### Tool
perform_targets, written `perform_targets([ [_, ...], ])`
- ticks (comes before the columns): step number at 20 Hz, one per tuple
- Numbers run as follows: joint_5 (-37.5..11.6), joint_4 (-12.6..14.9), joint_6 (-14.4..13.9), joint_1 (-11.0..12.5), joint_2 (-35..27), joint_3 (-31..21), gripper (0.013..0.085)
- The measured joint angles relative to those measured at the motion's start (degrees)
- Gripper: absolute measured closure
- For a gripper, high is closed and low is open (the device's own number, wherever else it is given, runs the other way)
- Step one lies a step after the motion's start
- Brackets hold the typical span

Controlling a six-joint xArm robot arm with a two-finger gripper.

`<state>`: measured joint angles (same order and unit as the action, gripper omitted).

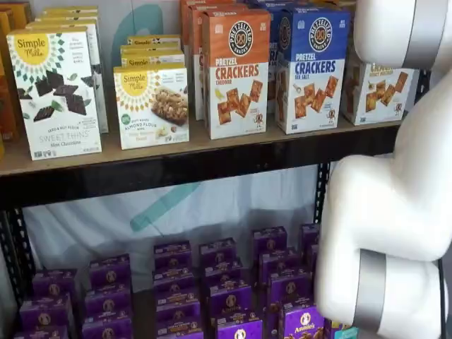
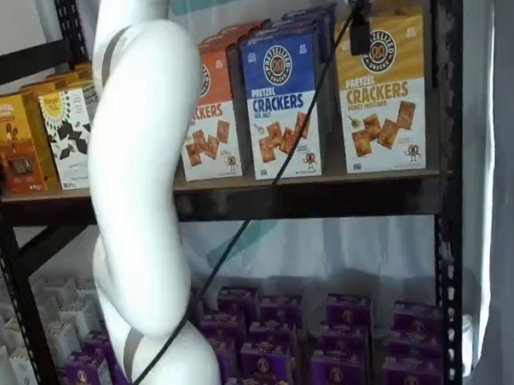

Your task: Retrieve the yellow and white box located on the top shelf, the sixth one from the left

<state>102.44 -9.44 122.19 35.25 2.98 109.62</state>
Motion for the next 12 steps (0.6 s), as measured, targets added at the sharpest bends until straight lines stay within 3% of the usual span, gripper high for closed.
perform_targets([
  [3, -0.08, -0.34, 0.12, 0.25, 0.09, -0.06, 0.0370],
  [4, -0.16, -0.62, 0.17, 0.41, 0.17, -0.15, 0.0410],
  [12, 1.04, -0.98, 0.71, 1.24, 0.65, 0.11, 0.0410],
])
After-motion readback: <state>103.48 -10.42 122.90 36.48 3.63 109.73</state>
